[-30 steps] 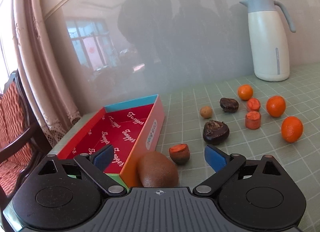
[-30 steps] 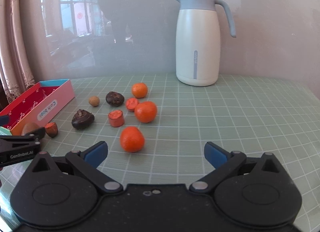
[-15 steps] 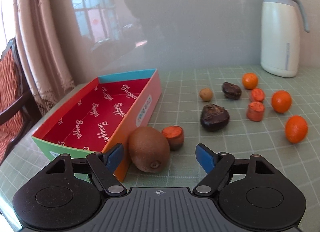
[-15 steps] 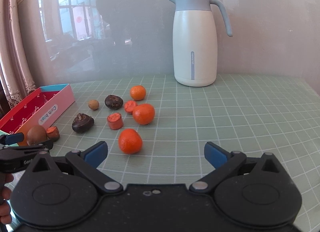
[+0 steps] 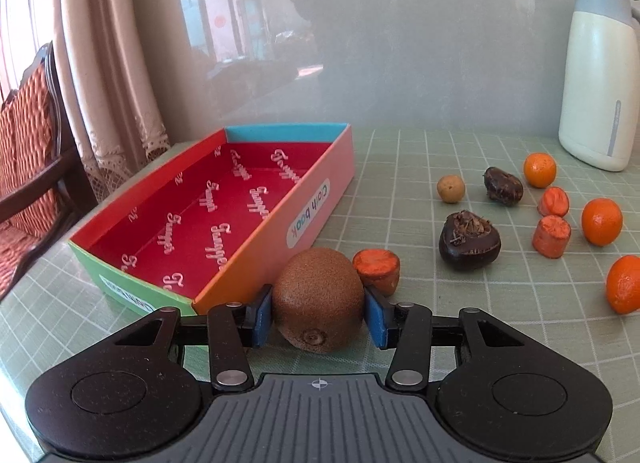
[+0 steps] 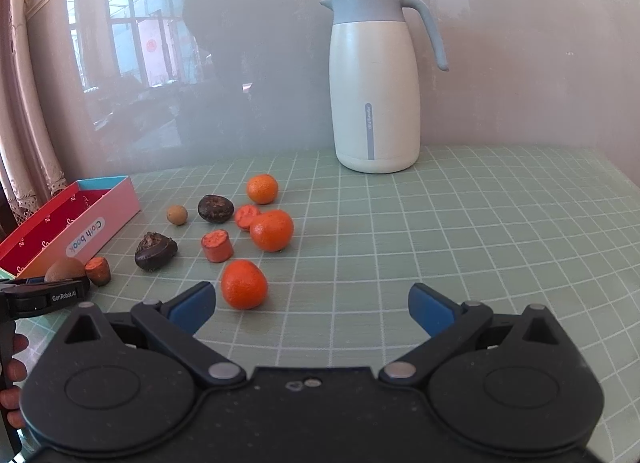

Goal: Organize fruits
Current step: 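Lift the kiwi with the left gripper and carry it over the red box, then lower the kiwi into the box and open the left gripper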

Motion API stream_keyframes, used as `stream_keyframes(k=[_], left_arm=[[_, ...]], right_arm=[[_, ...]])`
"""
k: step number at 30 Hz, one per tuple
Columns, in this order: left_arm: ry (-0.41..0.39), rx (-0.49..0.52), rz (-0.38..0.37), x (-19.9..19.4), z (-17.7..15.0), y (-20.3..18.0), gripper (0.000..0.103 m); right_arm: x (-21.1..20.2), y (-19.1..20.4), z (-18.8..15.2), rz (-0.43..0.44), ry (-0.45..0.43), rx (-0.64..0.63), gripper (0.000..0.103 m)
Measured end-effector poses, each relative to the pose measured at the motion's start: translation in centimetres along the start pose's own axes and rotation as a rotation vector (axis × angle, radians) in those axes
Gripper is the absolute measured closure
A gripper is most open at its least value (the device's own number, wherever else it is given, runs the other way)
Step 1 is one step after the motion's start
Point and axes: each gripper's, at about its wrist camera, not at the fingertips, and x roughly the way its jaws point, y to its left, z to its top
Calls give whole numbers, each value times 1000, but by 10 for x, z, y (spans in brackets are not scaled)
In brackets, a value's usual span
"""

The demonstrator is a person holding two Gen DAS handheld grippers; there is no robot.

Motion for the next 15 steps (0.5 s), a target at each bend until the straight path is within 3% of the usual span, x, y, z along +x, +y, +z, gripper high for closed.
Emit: stream_keyframes(k=[6, 9, 12, 15], left_arm=[[-111, -27, 11, -24, 12, 14, 56], [-171, -54, 62, -31, 21, 31, 56], [-146, -113, 93, -21, 29, 54, 56], [-58, -183, 112, 1, 31, 76, 56]], right_arm=[[0, 3, 0, 1, 1, -3, 0], [1, 8, 0, 6, -3, -13, 0], [3, 15, 0, 15, 1, -25, 0], [6, 23, -1, 20, 7, -38, 0]])
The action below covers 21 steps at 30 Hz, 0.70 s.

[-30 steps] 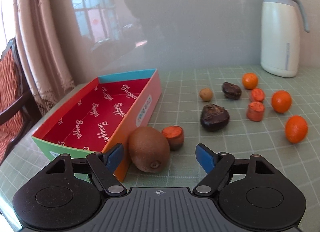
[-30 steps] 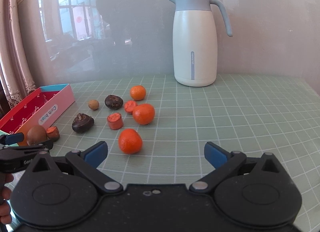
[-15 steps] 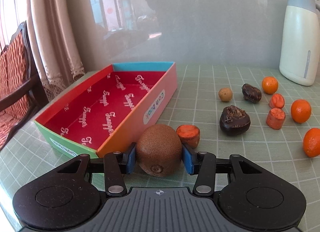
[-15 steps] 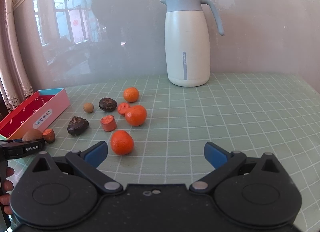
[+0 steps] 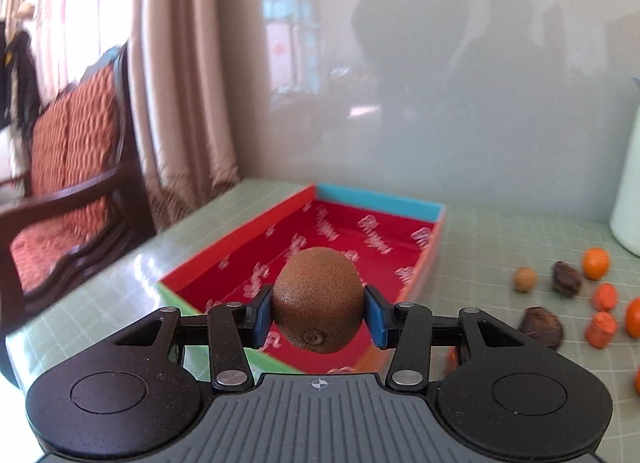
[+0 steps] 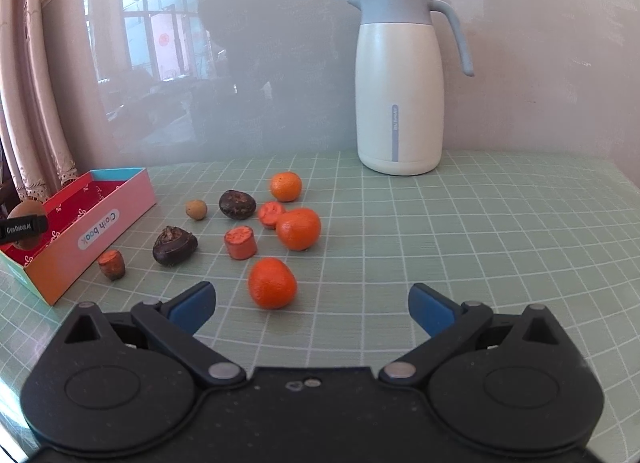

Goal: Organize fruits
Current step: 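Lower the kiwi into the box and open the left gripper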

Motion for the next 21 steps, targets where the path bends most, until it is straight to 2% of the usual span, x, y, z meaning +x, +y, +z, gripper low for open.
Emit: stream_keyframes(k=[2, 10, 13, 15, 17, 21], left_arm=[[69, -37, -7, 16, 0, 10, 56], [91, -4, 25, 23, -2, 3, 54], [85, -22, 10, 19, -1, 3, 36], [54, -8, 44, 12, 0, 0, 13], [40, -20, 51, 8, 0, 3, 9], [48, -50, 42, -2, -4, 13, 9]], right_arm=[[2, 4, 1, 5, 2, -4, 0], [6, 12, 1, 8, 7, -24, 0], [7, 9, 0, 0, 9, -19, 0], [7, 7, 0, -3, 11, -13, 0], [6, 6, 0, -6, 12, -10, 0], [8, 6, 0, -9, 17, -15, 0]])
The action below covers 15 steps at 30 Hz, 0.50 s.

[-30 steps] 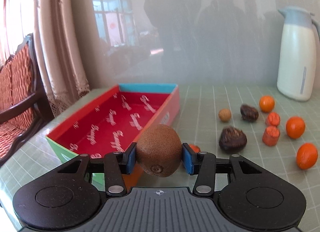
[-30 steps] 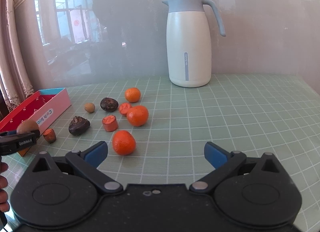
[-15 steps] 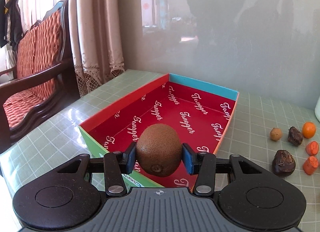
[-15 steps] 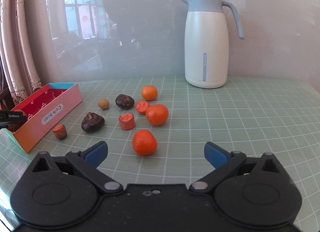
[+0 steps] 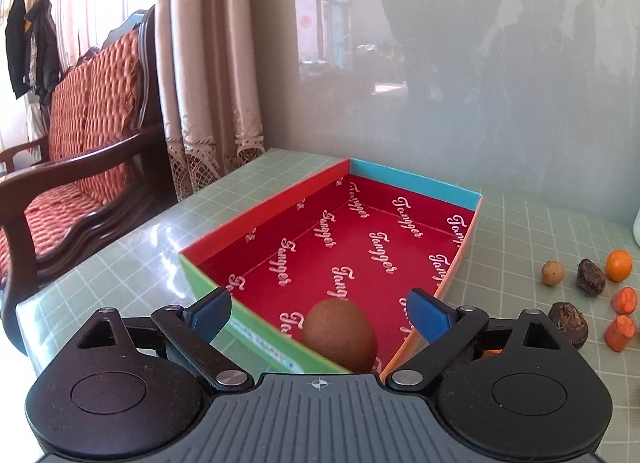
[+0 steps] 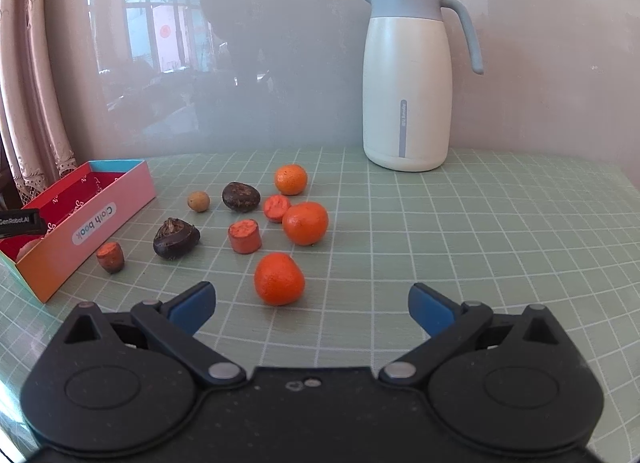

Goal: Organize fruits
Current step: 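Lower the kiwi into the box and open the left gripper, then close the right gripper on the mandarin orange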

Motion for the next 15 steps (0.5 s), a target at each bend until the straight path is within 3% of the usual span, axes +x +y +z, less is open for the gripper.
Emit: stream_keyframes(k=[4, 7, 12, 15], left_arm=[[-33, 7, 30, -19, -5, 16, 8], [-66, 13, 78, -32, -10, 32, 0], [-91, 15, 143, -52, -22, 61, 0], [-112, 18, 162, -56, -25, 72, 0]], right_arm=[[3, 3, 1, 3, 5, -10, 0], [7, 5, 2, 12, 13, -15, 0], [19, 12, 4, 31, 33, -38, 0], [27, 16, 6, 33, 38, -54, 6]])
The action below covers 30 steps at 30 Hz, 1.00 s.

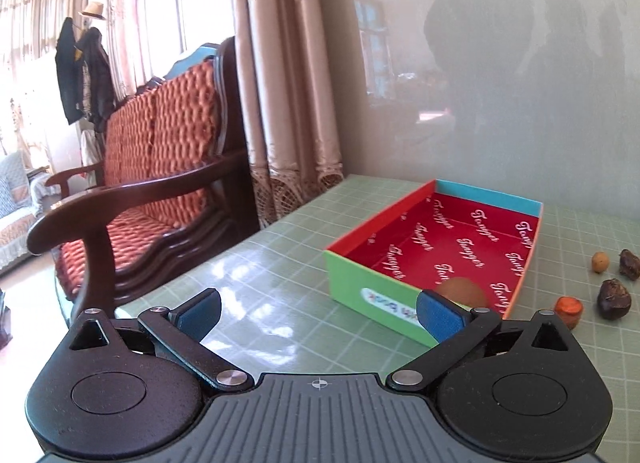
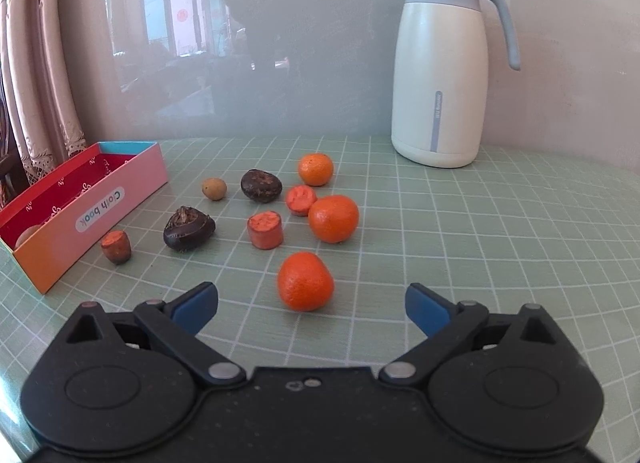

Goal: Organize fruits
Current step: 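Close the right gripper on the mandarin orange, then carry the mandarin with the right gripper into the box and release it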

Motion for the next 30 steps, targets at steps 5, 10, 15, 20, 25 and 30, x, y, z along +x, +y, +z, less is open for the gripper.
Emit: stream_keyframes(k=[5, 10, 15, 20, 25, 30], left_arm=[[-13, 21, 13, 5, -1, 10, 0], [2, -8, 6, 11, -1, 18, 0], [3, -2, 12, 13, -2, 20, 0], [0, 1, 19, 15, -3, 22, 0], [10, -27, 29, 16, -2, 26, 0], [11, -50, 55, 18, -2, 34, 0]], right_arm=[[19, 1, 7, -30, 32, -3, 18], [37, 5, 10, -48, 70, -7, 22], [51, 13, 5, -43, 114, -25, 58], [47, 21, 5, -26, 87, -43, 66], [38, 43, 7, 40, 45, -104, 66], [24, 79, 27, 168, -28, -144, 66]])
